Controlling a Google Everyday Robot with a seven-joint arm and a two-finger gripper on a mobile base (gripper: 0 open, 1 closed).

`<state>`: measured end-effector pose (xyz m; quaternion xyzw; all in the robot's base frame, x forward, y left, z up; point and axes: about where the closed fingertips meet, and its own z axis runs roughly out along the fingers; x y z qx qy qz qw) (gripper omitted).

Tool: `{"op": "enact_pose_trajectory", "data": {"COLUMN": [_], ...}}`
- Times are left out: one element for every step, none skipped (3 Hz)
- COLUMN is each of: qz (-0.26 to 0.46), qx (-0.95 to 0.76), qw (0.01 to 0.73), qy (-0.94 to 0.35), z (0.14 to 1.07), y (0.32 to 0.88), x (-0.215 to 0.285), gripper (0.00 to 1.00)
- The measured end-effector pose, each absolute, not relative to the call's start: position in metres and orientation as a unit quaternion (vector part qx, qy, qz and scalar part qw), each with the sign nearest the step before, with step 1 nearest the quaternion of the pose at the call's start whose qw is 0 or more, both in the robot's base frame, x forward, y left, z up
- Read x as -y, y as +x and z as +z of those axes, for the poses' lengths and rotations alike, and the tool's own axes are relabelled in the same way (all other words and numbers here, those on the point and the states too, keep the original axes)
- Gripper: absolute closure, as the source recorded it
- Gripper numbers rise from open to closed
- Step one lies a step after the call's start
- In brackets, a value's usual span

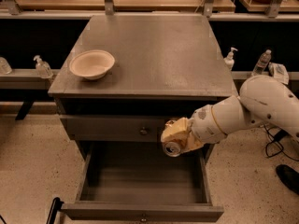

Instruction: Pick orange can from middle drawer and place on counter

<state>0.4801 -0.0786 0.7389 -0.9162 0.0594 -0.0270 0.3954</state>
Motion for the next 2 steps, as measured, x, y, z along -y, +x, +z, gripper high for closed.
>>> {"op": "enact_pose_trajectory", "data": {"qz": [-0.052,-0.066], "qx": [-0.034,-0.008], "qw": [0.391,0.383], "qy": [-0.918,-0.921], "z": [0.768,0.792], "y": [0.485,0.495], "x": [0.087,0.092], "gripper": [1.00,1.00]}}
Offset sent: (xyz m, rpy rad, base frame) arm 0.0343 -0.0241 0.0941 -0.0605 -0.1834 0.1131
